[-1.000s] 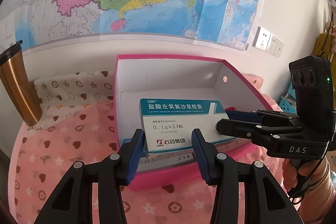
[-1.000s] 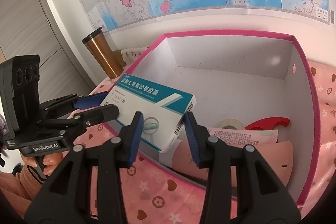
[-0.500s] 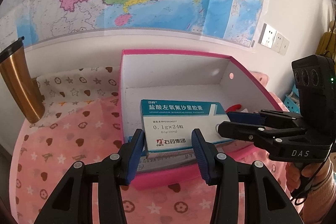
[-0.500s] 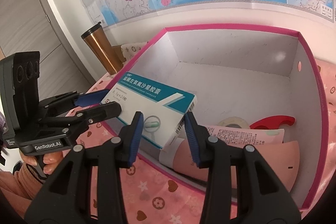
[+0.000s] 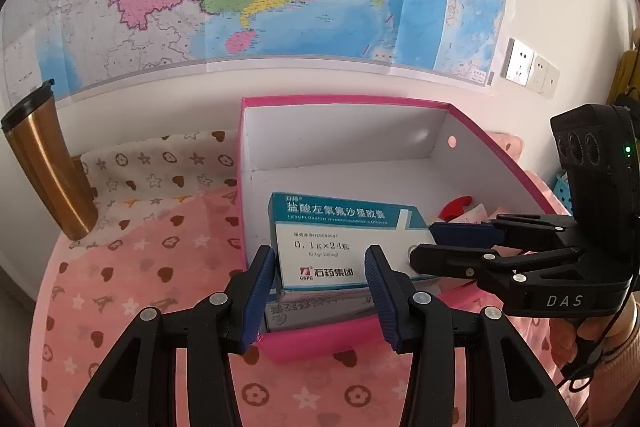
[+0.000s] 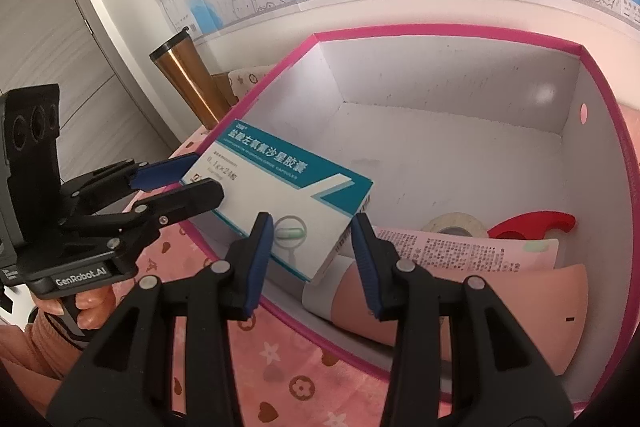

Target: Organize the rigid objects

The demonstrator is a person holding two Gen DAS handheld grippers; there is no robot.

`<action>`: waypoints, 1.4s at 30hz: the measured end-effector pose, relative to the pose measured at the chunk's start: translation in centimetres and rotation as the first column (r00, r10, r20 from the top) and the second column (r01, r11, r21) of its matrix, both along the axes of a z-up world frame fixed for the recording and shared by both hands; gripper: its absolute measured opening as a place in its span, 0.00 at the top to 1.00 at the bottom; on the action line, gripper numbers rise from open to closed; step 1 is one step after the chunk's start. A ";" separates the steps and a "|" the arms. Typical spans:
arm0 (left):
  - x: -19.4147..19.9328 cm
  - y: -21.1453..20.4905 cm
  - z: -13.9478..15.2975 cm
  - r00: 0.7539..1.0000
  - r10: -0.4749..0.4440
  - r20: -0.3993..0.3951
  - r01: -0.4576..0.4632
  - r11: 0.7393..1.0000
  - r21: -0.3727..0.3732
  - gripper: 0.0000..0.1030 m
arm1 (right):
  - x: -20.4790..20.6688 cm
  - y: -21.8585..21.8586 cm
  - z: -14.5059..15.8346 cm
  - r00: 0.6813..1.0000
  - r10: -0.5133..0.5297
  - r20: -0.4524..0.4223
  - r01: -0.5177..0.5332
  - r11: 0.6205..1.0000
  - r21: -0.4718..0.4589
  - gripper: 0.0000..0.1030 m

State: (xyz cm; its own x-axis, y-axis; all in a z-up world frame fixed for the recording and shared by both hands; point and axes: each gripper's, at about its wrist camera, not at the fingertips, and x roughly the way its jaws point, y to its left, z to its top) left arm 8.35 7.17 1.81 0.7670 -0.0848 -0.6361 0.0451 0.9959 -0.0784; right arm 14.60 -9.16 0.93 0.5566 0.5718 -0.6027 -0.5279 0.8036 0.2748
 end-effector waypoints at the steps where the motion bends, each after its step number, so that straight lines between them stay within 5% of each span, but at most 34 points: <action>1: 0.0 0.1 0.0 1.000 0.001 0.000 -0.001 1.000 -0.004 0.55 | 0.0 0.0 0.0 1.000 0.000 -0.001 0.000 1.000 0.001 0.58; 10: -0.8 -0.5 0.3 1.000 -0.016 0.022 0.016 1.000 -0.011 0.52 | -0.1 -0.1 0.0 1.000 0.002 -0.006 -0.002 1.000 0.009 0.58; 16: -2.6 -1.2 0.8 0.998 -0.032 0.059 0.034 0.998 -0.047 0.37 | -1.5 -0.9 0.4 1.000 -0.013 0.029 0.012 1.000 0.010 0.56; 20: -4.2 -1.8 1.1 0.995 -0.043 0.091 0.049 0.996 -0.071 0.22 | -4.0 -1.9 1.1 0.994 -0.041 0.101 0.042 0.999 -0.011 0.45; 32: -8.0 -4.0 0.1 0.994 -0.027 0.108 0.037 0.995 -0.092 0.00 | -11.2 -5.9 0.4 0.945 -0.194 0.265 0.211 0.977 -0.040 0.16; 34: -8.2 -4.5 -0.4 0.996 -0.021 0.089 0.029 0.996 -0.084 0.00 | -11.8 -6.1 -0.2 0.937 -0.223 0.267 0.245 0.968 -0.051 0.03; 42: -9.0 -5.8 -1.9 0.997 0.042 0.058 -0.041 0.999 -0.018 0.00 | -13.2 -6.5 -1.8 0.927 -0.282 0.248 0.302 0.952 -0.046 0.02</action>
